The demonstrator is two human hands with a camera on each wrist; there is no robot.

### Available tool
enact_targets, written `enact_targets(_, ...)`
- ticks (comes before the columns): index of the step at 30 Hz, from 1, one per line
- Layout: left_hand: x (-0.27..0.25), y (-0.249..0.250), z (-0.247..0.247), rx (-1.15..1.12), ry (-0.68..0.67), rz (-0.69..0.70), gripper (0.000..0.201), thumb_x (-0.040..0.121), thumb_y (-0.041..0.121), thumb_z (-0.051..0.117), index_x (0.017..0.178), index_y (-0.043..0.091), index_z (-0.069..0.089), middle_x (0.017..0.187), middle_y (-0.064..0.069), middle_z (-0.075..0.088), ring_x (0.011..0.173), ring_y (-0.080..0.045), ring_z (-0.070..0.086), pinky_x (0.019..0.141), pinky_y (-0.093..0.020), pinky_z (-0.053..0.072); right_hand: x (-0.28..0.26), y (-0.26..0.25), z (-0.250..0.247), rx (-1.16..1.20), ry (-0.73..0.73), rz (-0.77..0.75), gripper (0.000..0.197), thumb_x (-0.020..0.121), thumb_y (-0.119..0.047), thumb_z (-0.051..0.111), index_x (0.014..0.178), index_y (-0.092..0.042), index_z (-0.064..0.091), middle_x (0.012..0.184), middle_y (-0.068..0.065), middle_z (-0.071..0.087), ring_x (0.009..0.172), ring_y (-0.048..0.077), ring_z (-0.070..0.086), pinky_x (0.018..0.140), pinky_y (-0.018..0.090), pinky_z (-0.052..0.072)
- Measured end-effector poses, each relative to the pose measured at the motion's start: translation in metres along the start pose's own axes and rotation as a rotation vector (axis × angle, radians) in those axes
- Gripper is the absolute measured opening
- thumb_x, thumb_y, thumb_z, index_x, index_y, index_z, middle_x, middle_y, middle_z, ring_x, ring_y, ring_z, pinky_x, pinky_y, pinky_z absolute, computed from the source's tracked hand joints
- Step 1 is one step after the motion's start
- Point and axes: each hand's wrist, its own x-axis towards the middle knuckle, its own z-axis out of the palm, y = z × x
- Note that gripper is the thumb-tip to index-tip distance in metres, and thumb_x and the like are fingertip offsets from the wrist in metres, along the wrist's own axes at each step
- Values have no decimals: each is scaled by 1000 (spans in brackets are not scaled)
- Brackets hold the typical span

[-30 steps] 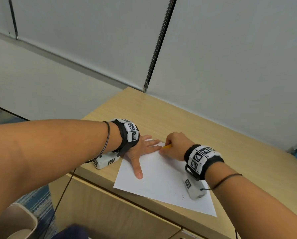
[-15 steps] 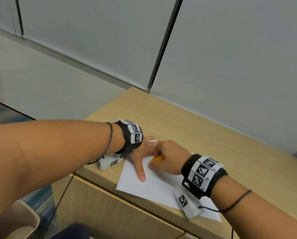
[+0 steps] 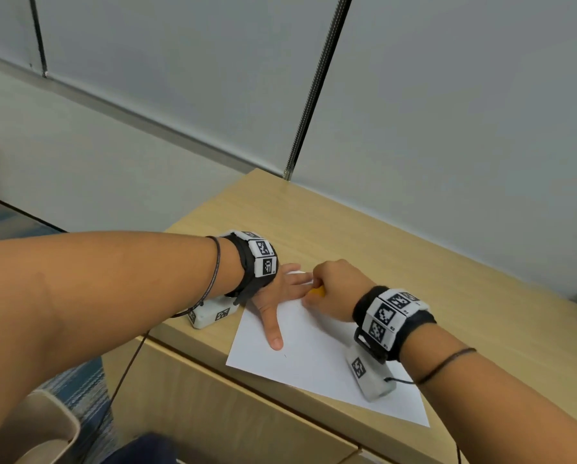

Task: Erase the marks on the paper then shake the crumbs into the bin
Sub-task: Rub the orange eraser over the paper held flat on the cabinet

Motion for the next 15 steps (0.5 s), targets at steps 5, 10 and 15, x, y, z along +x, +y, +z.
enact_targets(5,-3,2,-4,-9,-3,10,125,71,76,70,157,38,-13,162,6,-32,150,-28,-27,118,-58,-9,-22,-12,9,61,-41,-130,24,78,-37,76,84,-14,70,75,-7,61,71,12,57,62,26,47)
enact_targets(10,0,1,-1,23,8,7,127,70,78,69,155,39,-18,162,7,-32,151,-28,-23,118,-58,-7,-22,-10,9,27,-5,-103,23,77,-37,74,80,-15,65,77,-1,65,72,17,60,61,29,48)
enact_targets(15,4,-3,1,-13,-10,-5,135,65,82,68,152,39,-27,160,6,-36,150,-27,-27,117,-61,-9,-26,-7,2,4,-48,-85,25,76,-41,75,84,-19,68,81,-2,67,76,18,62,68,35,54)
